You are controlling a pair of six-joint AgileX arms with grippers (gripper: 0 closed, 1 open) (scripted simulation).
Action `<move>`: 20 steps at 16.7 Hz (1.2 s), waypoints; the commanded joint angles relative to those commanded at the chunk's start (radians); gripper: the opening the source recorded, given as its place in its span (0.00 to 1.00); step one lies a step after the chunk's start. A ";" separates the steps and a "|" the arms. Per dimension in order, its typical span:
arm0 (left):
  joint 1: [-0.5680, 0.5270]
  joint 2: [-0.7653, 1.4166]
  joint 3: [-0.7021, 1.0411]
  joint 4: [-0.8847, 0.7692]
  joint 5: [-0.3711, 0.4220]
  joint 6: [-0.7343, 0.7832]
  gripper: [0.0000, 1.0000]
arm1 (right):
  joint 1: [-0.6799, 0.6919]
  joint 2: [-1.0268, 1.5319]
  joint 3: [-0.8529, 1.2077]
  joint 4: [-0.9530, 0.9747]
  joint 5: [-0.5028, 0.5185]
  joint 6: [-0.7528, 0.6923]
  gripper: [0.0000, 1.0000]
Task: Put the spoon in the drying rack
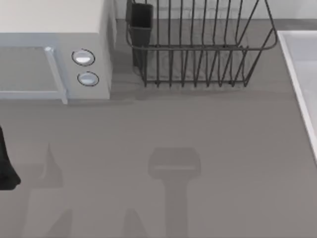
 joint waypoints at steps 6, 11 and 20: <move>0.000 0.000 0.000 0.000 0.000 0.000 1.00 | 0.000 0.000 0.000 0.000 0.000 0.000 0.47; 0.000 0.000 0.000 0.000 0.000 0.000 1.00 | 0.000 0.000 0.000 0.000 0.000 0.000 0.10; 0.000 0.000 0.000 0.000 0.000 0.000 1.00 | 0.000 0.000 0.000 0.000 0.000 0.000 0.00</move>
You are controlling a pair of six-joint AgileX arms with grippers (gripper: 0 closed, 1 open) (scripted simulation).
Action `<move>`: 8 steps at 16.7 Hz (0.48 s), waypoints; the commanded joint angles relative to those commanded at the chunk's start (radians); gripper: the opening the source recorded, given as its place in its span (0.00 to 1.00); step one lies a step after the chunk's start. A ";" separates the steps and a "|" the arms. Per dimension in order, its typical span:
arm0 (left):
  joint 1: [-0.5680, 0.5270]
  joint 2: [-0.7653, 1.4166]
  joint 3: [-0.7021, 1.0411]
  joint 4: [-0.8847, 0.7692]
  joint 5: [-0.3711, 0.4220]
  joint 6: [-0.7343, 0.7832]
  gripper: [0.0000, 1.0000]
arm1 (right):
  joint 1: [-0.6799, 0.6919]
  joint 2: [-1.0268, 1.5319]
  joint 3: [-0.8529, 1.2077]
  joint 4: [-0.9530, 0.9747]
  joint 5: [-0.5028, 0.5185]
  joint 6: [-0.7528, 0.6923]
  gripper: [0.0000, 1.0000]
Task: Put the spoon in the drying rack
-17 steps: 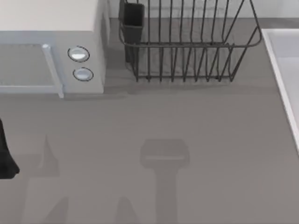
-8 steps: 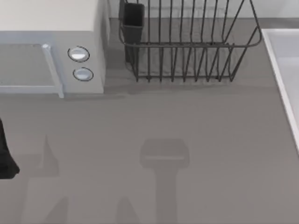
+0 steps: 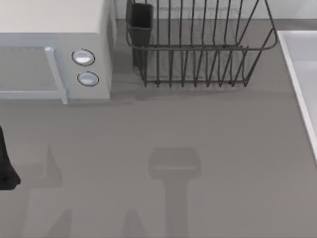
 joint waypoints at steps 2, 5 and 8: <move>0.000 0.000 0.000 0.000 0.000 0.000 1.00 | 0.005 -0.070 0.031 -0.095 0.025 0.041 0.00; 0.000 0.000 0.000 0.000 0.000 0.000 1.00 | -0.001 -0.078 0.098 -0.164 0.025 0.032 0.00; 0.000 0.000 0.000 0.000 0.000 0.000 1.00 | -0.005 -0.102 0.231 -0.328 0.026 0.021 0.00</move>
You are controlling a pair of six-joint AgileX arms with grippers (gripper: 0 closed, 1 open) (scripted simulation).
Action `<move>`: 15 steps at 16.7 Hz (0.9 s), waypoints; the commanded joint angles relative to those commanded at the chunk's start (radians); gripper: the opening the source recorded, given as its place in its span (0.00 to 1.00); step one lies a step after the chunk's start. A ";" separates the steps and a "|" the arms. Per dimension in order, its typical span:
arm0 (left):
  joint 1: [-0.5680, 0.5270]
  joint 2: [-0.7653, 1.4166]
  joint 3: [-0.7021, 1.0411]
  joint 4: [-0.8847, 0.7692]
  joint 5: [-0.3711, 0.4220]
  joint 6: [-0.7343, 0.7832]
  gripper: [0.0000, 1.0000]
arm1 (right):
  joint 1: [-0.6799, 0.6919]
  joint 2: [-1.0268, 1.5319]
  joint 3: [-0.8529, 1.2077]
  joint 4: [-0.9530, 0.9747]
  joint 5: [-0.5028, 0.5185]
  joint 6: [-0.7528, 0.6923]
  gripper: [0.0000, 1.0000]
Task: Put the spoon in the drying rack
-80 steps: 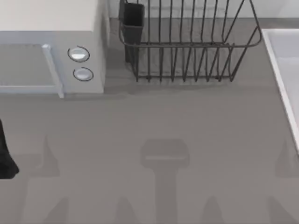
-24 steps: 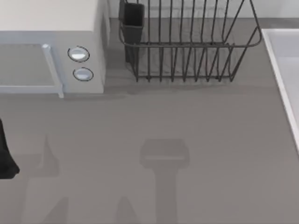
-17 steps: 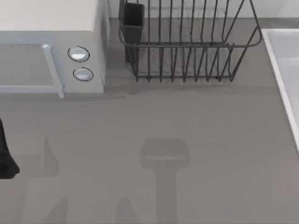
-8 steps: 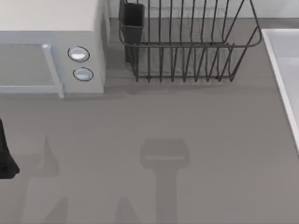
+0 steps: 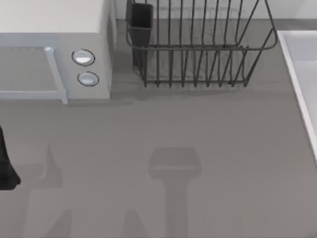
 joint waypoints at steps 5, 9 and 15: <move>0.000 0.000 0.000 0.000 0.000 0.000 1.00 | -0.003 -0.062 0.263 -0.374 0.000 -0.006 0.00; 0.000 0.000 0.000 0.000 0.000 0.000 1.00 | -0.001 -0.119 0.431 -0.564 0.000 0.003 0.00; 0.000 0.000 0.000 0.000 0.000 0.000 1.00 | 0.001 -0.132 0.462 -0.596 0.000 0.009 0.00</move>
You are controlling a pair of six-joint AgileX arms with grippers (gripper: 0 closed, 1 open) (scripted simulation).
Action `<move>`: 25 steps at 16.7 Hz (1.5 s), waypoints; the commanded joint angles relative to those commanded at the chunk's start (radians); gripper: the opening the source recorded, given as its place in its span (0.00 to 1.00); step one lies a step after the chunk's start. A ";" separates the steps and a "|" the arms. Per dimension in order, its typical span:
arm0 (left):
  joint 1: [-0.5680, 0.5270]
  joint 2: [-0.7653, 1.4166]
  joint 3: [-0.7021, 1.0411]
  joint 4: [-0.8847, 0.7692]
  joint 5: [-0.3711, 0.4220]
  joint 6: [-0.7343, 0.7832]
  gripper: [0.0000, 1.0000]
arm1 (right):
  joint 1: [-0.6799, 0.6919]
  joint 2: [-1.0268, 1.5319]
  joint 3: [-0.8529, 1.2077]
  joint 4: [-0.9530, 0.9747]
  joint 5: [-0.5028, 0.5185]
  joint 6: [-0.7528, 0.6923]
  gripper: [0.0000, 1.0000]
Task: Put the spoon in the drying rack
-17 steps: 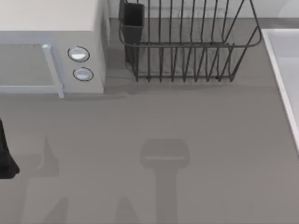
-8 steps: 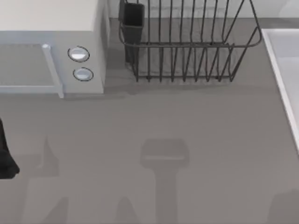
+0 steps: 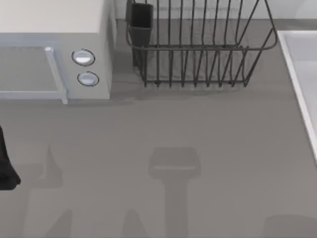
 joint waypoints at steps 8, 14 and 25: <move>0.000 0.000 0.000 0.000 0.000 0.000 1.00 | 0.290 0.001 0.042 0.233 0.177 0.284 0.00; 0.000 0.000 0.000 0.000 0.000 0.000 1.00 | 0.820 0.029 0.051 0.617 0.456 0.829 0.00; 0.000 0.000 0.000 0.000 0.000 0.000 1.00 | 1.629 -0.027 0.004 1.383 0.959 1.733 0.00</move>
